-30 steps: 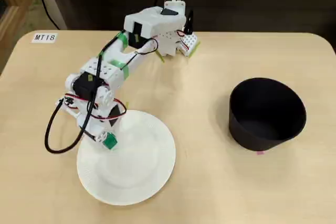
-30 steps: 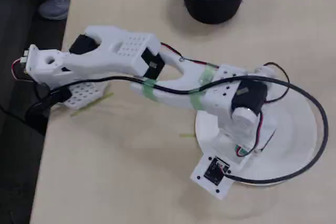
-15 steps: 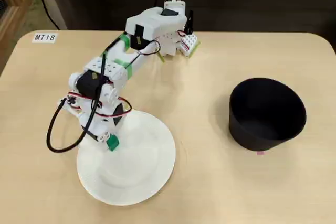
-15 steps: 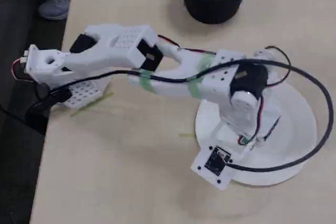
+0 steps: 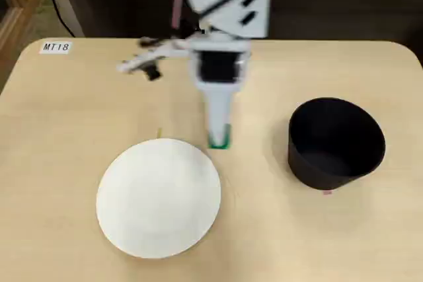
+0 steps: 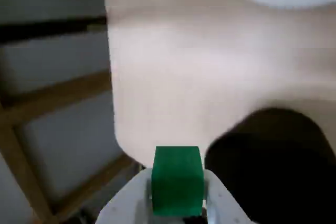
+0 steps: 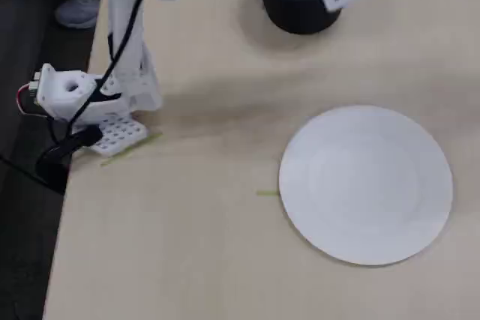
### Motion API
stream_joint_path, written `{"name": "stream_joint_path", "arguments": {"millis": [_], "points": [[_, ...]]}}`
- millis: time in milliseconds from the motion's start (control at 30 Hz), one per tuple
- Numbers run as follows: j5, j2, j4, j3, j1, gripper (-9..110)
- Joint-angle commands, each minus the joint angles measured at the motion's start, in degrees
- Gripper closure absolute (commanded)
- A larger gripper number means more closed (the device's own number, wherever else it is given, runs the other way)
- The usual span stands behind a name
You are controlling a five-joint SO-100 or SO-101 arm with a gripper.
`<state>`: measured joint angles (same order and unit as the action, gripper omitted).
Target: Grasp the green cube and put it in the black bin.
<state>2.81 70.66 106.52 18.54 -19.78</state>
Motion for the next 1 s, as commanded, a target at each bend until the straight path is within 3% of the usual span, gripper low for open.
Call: {"name": "stream_joint_path", "arguments": {"millis": [0, 200, 533, 967], "points": [[-0.4, 2.8, -0.4, 0.5, -10.0, 102], [1.3, 0.4, -0.3, 3.3, -18.0, 102], [2.5, 4.2, -0.3, 22.5, -18.5, 102], [2.0, 3.2, -0.3, 27.8, -18.6, 102]]}}
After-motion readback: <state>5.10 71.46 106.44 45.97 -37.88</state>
